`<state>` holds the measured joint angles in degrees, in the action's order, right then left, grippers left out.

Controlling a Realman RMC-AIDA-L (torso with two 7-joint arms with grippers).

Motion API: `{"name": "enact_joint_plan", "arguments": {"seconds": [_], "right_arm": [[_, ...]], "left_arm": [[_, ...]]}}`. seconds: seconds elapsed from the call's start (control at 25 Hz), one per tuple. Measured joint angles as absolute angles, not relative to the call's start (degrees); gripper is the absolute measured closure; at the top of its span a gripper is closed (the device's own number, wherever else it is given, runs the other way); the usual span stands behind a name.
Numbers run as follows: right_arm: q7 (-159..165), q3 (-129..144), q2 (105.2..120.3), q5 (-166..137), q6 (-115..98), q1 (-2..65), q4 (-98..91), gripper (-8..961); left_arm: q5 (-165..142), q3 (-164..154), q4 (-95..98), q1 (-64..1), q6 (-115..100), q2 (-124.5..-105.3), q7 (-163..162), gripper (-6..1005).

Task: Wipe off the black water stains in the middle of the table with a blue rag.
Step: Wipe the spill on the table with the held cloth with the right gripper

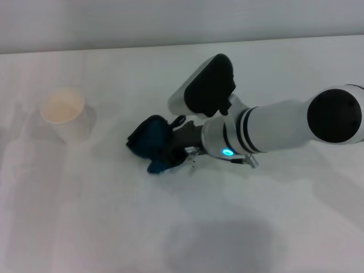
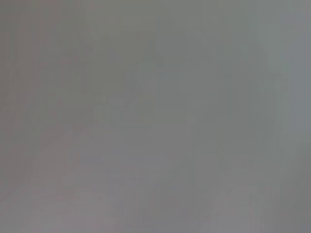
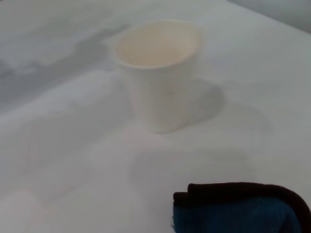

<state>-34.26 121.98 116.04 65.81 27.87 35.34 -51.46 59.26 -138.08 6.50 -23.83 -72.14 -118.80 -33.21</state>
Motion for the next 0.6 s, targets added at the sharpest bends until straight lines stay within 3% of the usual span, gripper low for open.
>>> {"name": "enact_joint_plan", "arguments": {"seconds": [0.32,0.6], "right_arm": [[-34.3,116.2,115.21,63.4,28.1,34.7,-48.9,762],[-34.8,109.6,115.35,58.0,35.5,31.7,-51.9,765]], "left_arm": [[59.1,-138.1,6.5,-23.9,-72.2,-118.63,-33.3,124],[58.5,-138.1,7.0,-24.0,-72.3,-118.65,-33.3,124]]}}
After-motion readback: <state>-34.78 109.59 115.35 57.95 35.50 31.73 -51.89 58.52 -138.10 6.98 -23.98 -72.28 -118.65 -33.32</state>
